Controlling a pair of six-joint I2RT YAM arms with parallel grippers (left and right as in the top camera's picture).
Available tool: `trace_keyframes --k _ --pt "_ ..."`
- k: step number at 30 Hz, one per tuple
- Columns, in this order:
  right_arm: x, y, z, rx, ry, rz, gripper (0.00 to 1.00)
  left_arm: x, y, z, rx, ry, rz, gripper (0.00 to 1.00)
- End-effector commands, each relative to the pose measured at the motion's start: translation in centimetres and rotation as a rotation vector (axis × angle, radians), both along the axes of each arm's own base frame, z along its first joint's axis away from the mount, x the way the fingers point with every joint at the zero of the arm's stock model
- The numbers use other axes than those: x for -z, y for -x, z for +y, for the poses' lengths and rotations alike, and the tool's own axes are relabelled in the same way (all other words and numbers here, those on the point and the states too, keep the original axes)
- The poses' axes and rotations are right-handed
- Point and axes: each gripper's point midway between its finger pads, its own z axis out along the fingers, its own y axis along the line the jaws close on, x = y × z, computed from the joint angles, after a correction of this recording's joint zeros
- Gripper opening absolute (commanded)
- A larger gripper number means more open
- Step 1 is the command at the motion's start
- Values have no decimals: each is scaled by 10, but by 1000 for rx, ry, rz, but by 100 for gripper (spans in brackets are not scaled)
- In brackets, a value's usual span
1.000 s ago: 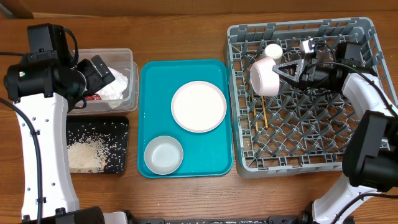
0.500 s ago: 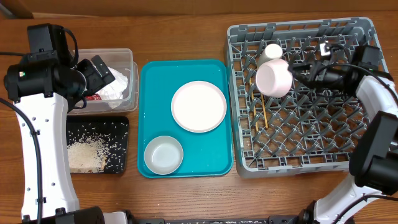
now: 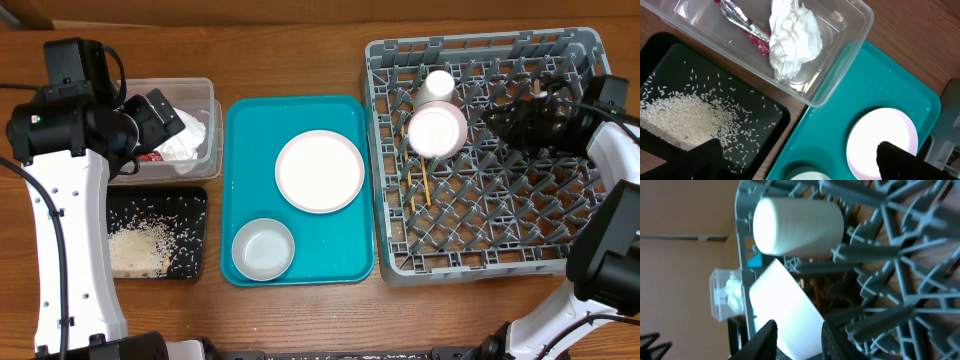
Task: Sort waste into correct bins and load items into the dishwasher
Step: 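Carry the pink bowl into the rack and set it beside the cup, then release the bowl and reach the right gripper to the white bowl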
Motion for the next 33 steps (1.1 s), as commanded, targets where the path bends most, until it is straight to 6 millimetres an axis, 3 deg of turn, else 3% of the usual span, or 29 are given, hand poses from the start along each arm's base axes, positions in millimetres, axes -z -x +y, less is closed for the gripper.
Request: trace_keyframes --k 1,5,6,7,8,11,16,21,33 --pt "-47 -10 -5 18 138 -78 31 -1 -1 -1 11 -11 -3 100" --pt "-71 -5 10 -8 264 -112 30 -1 -1 -1 12 -11 -3 100" --pt "-73 -3 14 -11 298 -111 24 -1 -1 -1 12 -11 -3 100" --pt "-71 0 28 -34 361 -97 9 -1 -1 -1 12 -10 -3 100" --pt "-68 1 35 -47 382 -86 4 -1 -1 -1 12 -11 -3 100" --pt "-45 6 60 -103 525 -28 4 -1 -1 -1 12 -11 -3 100" --pt "-18 12 81 -154 661 20 4 -1 -2 -1 12 -11 -3 100" --pt "-8 6 77 -126 793 30 4 -1 -2 -1 12 -10 -3 100" --pt "-4 -12 69 -56 823 8 5 -1 -1 -1 12 -10 -3 100"
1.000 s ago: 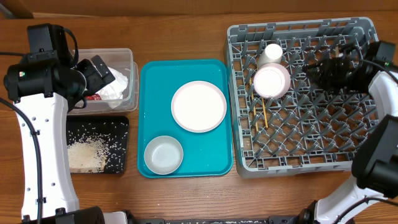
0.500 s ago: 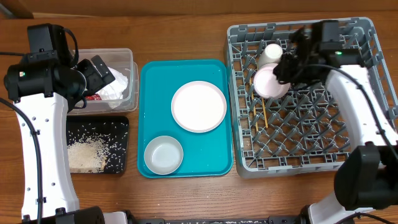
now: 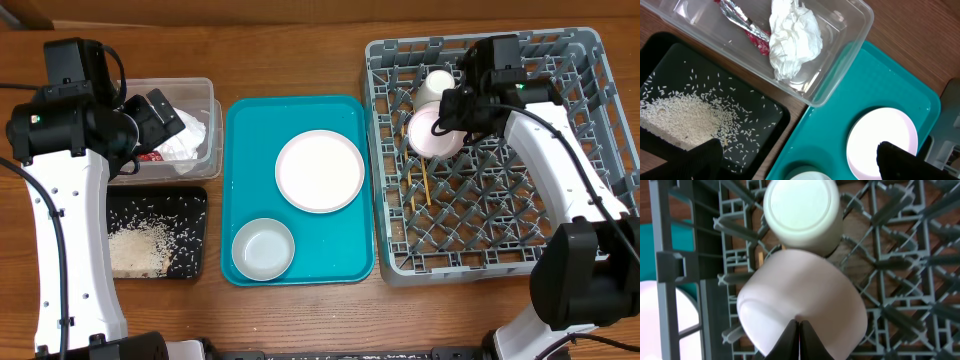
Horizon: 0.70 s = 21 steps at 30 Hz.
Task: Sort waste into correct bins and load items into the dishwasher
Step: 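Release the bowl and reach the right gripper to the white bowl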
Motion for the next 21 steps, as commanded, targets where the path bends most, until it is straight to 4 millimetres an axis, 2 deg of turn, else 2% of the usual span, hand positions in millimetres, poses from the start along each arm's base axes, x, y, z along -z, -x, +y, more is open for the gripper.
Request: trace_keyframes --k 1,3,7,10,12,14,18,21 --pt "6 -6 -7 48 23 -6 5 -1 -2 -1 12 -10 -3 100" --pt "6 -3 -2 39 -3 5 5 -1 -2 -1 12 -10 -3 100" --pt "5 7 25 -42 -140 46 5 -1 -2 -1 12 -10 -4 100" --pt "6 15 32 -58 -181 80 5 -1 -2 -1 11 -10 -3 100" --pt "9 21 30 -53 -173 109 5 -1 -2 -1 11 -10 -3 100" --pt "15 22 18 -22 -106 119 5 -1 -2 -1 12 -10 -3 100" --pt "19 7 -6 39 24 67 5 -1 -2 -1 12 -10 -3 100" --pt "15 -4 -11 54 39 21 5 -1 -2 -1 12 -10 -3 100"
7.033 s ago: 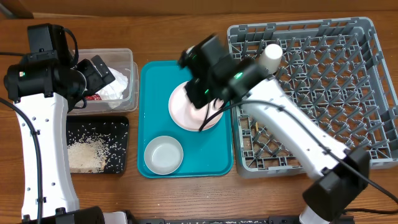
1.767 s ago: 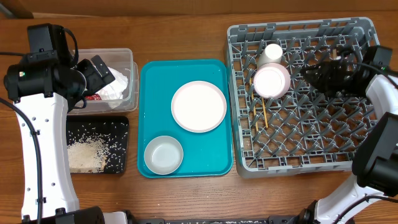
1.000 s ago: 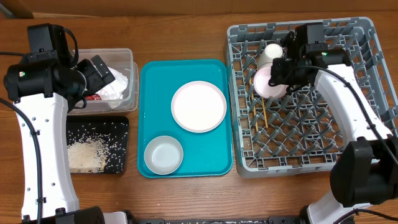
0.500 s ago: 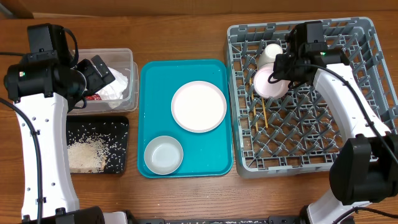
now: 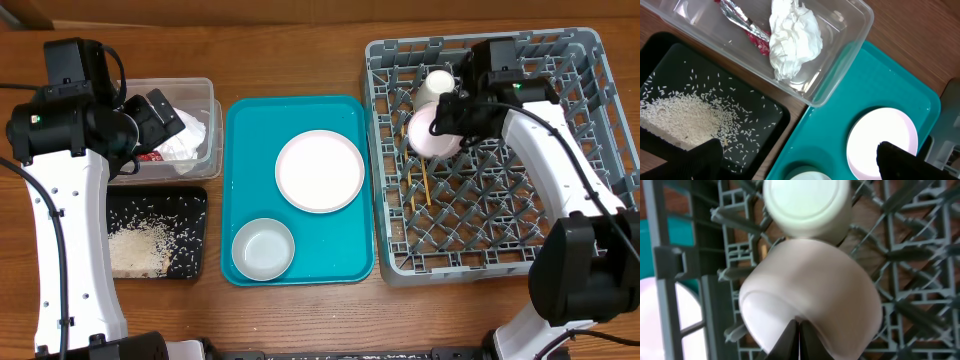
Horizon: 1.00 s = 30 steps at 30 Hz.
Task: Sort waste into correct bins and load items into the dishwasher
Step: 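Release the bowl and reach the right gripper to the white bowl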
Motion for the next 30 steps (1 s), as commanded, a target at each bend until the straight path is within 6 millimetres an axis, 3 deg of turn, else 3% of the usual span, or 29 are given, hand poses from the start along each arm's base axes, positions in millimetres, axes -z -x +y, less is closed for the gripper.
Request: trace_keyframes --k 1,3,5,8,11,13,16,17,21,22,25,29,30 --pt "4 -9 -16 42 73 -28 5 -1 -2 -1 12 -10 -3 100" --pt "0 -17 -17 52 76 -60 5 -1 -2 -1 12 -10 -3 100" --pt "-5 -27 -24 90 101 -108 14 -1 -2 -1 12 -10 -3 100" --pt "-14 -36 -24 99 101 -148 15 -1 -2 -1 12 -10 -3 100" --pt "-41 -35 -4 45 17 -152 18 -1 -2 -1 12 -11 -3 100" --pt "-68 -18 35 -70 -145 -122 21 -1 -2 -1 12 -10 -3 100" --pt "-80 4 67 -161 -269 -73 23 -1 -2 -1 12 -10 -4 100" --pt "-81 22 89 -230 -333 -21 23 -1 -2 -1 12 -10 -3 100" --pt "-76 62 134 -405 -350 71 26 -1 -2 -1 12 -10 -3 100" --pt "-74 78 154 -492 -336 88 27 -1 -2 -1 12 -11 -3 100" --pt "-70 107 192 -646 -307 101 27 -1 -2 -1 12 -11 -3 100" --pt "-51 147 232 -785 -162 116 31 -1 -2 -1 12 -10 -3 100" --pt "-44 167 248 -848 -103 115 32 -1 -2 -1 12 -11 -3 100"
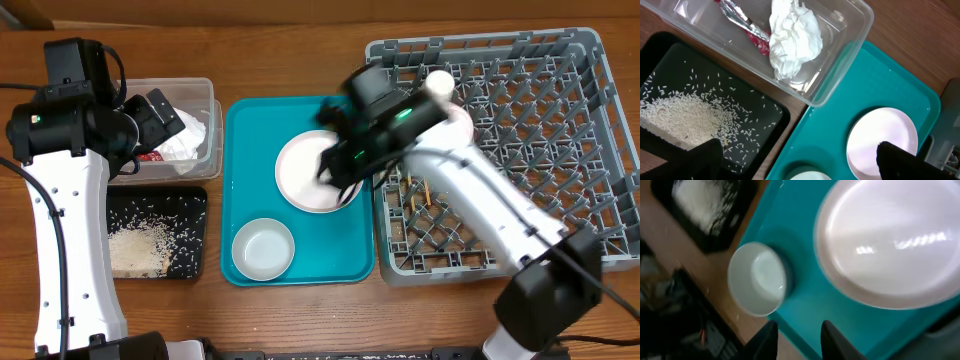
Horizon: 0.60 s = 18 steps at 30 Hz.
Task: Sort waste into correct bins and load items into the dishwasher
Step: 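Release the bowl and reach the right gripper to the white bowl, then grasp the rim of the white bowl with the right gripper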
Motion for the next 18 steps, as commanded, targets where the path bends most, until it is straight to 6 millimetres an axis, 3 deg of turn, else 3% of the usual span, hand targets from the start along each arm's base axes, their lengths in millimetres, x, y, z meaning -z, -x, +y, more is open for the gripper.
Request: trace_keyframes --k 1,6,11,14,18 --pt "7 42 31 -162 101 -114 32 -1 -2 -1 12 -10 -3 100" --pt "21 90 72 -319 128 -196 33 -1 -2 -1 11 -10 -3 100" --pt "38 126 106 -426 91 -282 33 -1 -2 -1 12 -11 -3 100" --pt "50 134 118 -449 87 -345 34 -1 -2 -1 12 -11 -3 100" --pt "61 127 127 -425 93 -457 37 -1 -2 -1 12 -10 -3 100"
